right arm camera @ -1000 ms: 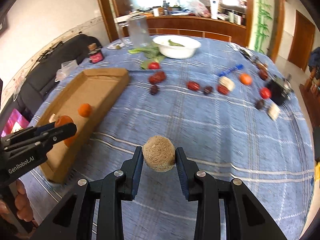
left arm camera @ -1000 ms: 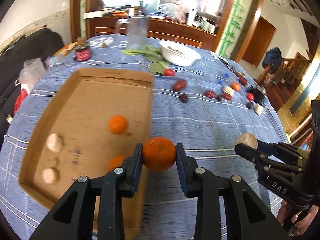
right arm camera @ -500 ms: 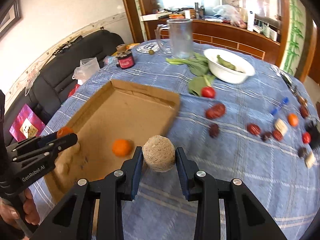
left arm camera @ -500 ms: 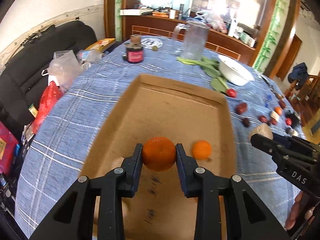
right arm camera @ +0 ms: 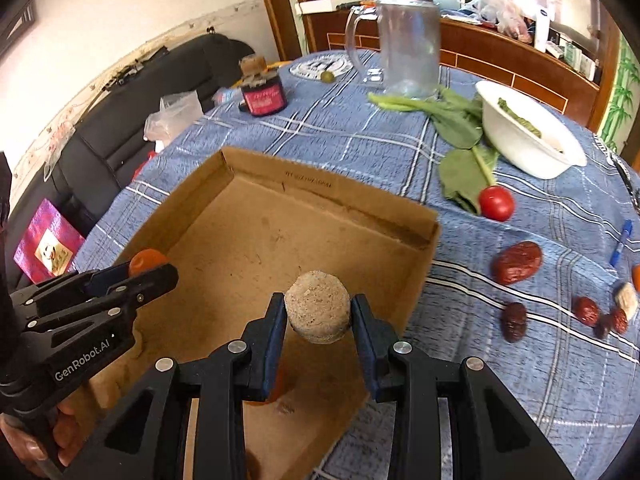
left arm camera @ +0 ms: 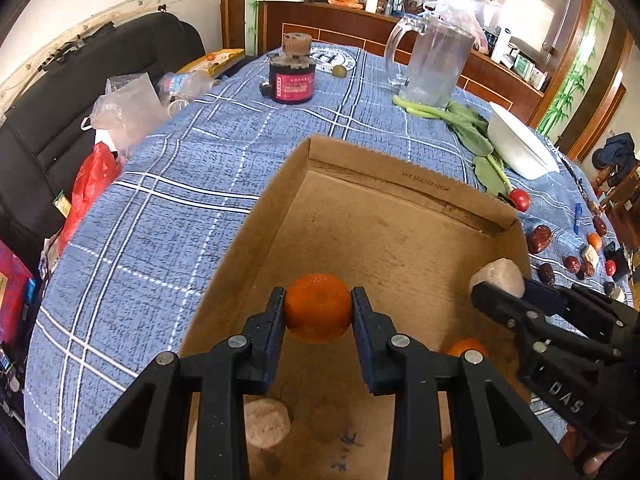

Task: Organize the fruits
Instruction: 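Carry the orange and cake into the tray and open both grippers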

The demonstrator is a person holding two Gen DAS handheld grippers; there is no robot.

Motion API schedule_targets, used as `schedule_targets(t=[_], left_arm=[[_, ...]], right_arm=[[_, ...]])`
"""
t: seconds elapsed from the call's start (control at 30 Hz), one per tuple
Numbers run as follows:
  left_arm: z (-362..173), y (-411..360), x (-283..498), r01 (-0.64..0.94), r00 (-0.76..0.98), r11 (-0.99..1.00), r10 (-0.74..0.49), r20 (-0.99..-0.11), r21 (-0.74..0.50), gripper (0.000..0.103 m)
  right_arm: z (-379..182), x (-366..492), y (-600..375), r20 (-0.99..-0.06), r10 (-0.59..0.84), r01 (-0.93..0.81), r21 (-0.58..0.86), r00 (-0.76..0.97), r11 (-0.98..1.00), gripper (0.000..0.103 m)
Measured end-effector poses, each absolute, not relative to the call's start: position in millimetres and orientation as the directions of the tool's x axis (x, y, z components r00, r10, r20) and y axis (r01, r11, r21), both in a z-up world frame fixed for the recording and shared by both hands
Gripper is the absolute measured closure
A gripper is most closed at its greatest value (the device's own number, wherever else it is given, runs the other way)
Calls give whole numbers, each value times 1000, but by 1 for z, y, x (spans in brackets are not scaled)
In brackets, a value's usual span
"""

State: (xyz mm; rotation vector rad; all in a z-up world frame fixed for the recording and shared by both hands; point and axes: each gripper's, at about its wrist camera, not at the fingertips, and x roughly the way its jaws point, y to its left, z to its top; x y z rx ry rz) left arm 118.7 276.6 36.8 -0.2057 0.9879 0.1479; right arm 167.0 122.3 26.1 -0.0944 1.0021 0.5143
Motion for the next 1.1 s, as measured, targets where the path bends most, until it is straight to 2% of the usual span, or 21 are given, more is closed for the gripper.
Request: schedule_targets(t=[0.63,0.8,0.87,1.1], left_arm=[[22,282,133,-241,488,965,26,-872,-106,71],[24,282,127,-255,487,962,38,-873,-100,65],[26,282,123,-264,488,960,49,-872,-94,59],[34,281,104,-289,500,954,77,-863,-83,53]], right_arm=[[12,170,141,-841,331,-495,88,428,864,67],[16,167,137,-842,327,-480,93,429,872,65],[18,166,135,-842,323,-472,94,433,876,64],[30,150,124,-832,322,-460,93,452,883,63]])
